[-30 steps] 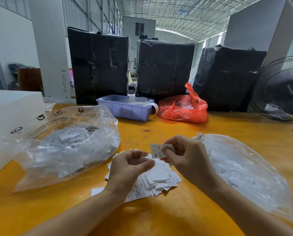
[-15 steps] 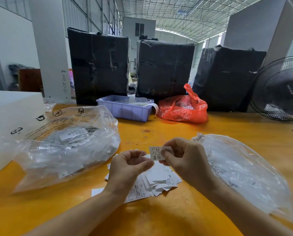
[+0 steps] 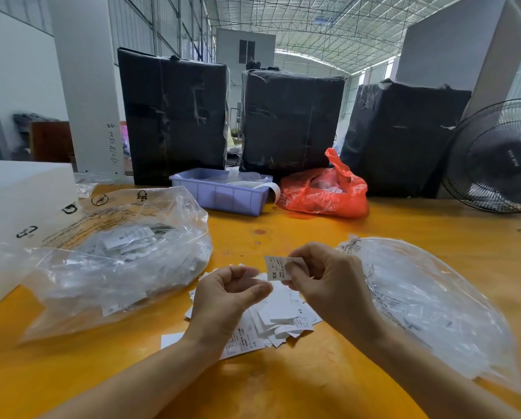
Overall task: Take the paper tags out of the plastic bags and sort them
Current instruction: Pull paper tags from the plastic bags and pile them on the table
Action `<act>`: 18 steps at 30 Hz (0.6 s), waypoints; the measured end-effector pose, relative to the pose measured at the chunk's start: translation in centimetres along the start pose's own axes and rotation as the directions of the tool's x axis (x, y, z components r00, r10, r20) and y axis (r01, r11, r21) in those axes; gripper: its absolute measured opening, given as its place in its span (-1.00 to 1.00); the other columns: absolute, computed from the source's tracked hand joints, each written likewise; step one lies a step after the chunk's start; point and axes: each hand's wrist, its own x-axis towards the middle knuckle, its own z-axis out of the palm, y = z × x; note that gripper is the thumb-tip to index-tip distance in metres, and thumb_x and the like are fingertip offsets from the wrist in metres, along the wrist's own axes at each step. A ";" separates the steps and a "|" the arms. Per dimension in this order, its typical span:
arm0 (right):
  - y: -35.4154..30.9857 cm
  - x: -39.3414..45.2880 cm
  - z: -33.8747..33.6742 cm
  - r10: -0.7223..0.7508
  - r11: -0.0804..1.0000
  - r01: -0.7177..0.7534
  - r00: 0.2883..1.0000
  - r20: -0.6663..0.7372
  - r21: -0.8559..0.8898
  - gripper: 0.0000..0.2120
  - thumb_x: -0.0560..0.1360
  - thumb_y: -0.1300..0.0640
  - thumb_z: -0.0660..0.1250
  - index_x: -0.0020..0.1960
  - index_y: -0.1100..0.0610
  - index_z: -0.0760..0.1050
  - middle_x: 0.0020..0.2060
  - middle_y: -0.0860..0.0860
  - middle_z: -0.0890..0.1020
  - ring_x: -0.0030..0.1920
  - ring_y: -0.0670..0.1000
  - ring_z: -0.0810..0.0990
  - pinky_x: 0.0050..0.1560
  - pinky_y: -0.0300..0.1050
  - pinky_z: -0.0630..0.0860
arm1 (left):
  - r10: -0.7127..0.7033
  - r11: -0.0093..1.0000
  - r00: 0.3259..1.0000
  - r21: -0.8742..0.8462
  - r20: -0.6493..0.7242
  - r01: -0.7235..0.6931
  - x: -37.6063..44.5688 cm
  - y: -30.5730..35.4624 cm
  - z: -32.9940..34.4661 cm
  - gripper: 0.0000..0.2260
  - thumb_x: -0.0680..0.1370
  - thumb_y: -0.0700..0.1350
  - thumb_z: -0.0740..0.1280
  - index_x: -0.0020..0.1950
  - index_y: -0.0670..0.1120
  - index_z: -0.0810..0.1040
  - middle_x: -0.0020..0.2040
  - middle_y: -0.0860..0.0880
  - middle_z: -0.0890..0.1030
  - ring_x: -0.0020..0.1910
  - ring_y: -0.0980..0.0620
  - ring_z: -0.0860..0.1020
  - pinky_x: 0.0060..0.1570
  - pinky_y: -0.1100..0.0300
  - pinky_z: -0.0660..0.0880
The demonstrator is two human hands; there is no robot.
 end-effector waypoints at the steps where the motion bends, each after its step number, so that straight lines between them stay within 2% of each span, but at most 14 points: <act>1: 0.0 0.0 0.0 0.005 1.000 -0.005 1.000 0.001 0.002 -0.95 0.46 0.25 0.40 -0.18 0.15 0.60 -0.31 0.05 0.69 -0.32 0.04 0.67 -0.37 0.09 0.58 | 0.000 1.000 1.000 0.006 -0.002 0.000 0.0 0.0 0.0 -0.72 0.27 -0.26 0.53 -0.06 -0.14 0.60 -0.20 -0.01 0.71 -0.15 0.05 0.68 -0.11 0.23 0.55; 6: 0.1 0.1 -0.1 0.043 0.999 -0.043 0.999 0.011 0.024 -0.96 0.46 0.26 0.39 -0.17 0.17 0.60 -0.30 0.07 0.68 -0.29 0.05 0.67 -0.31 0.11 0.60 | -0.003 1.000 1.000 0.019 -0.008 0.003 0.1 -0.1 0.0 -0.73 0.28 -0.25 0.53 -0.06 -0.13 0.60 -0.20 -0.01 0.71 -0.15 0.05 0.68 -0.12 0.22 0.54; 9: -0.1 -0.1 0.0 0.056 0.997 -0.057 0.998 0.026 0.044 -0.95 0.46 0.27 0.40 -0.18 0.16 0.60 -0.30 0.06 0.69 -0.32 -0.07 0.68 -0.35 0.06 0.61 | -0.006 1.000 1.000 0.017 -0.004 0.006 0.1 -0.2 -0.1 -0.73 0.28 -0.25 0.53 -0.06 -0.13 0.59 -0.22 0.02 0.71 -0.18 0.08 0.68 -0.18 0.27 0.53; 14: -0.4 0.1 -0.1 0.098 0.987 -0.098 0.995 0.004 0.124 -0.79 0.45 0.29 0.41 -0.26 0.01 0.54 -0.35 -0.13 0.63 -0.33 -0.16 0.67 -0.38 0.02 0.61 | -0.012 1.000 1.000 0.019 -0.003 0.012 0.2 -0.3 -0.1 -0.71 0.27 -0.23 0.53 -0.06 -0.12 0.60 -0.20 0.00 0.71 -0.15 0.06 0.68 -0.12 0.20 0.53; 18: -0.3 0.0 -0.1 0.096 0.991 -0.099 0.995 0.035 0.093 -0.89 0.46 0.29 0.40 -0.21 0.12 0.58 -0.32 -0.01 0.67 -0.34 -0.13 0.67 -0.37 0.06 0.61 | -0.018 1.000 1.000 -0.003 0.007 0.018 0.2 -0.3 -0.1 -0.67 0.21 -0.18 0.54 -0.06 -0.12 0.60 -0.21 0.02 0.71 -0.18 0.08 0.68 -0.19 0.27 0.52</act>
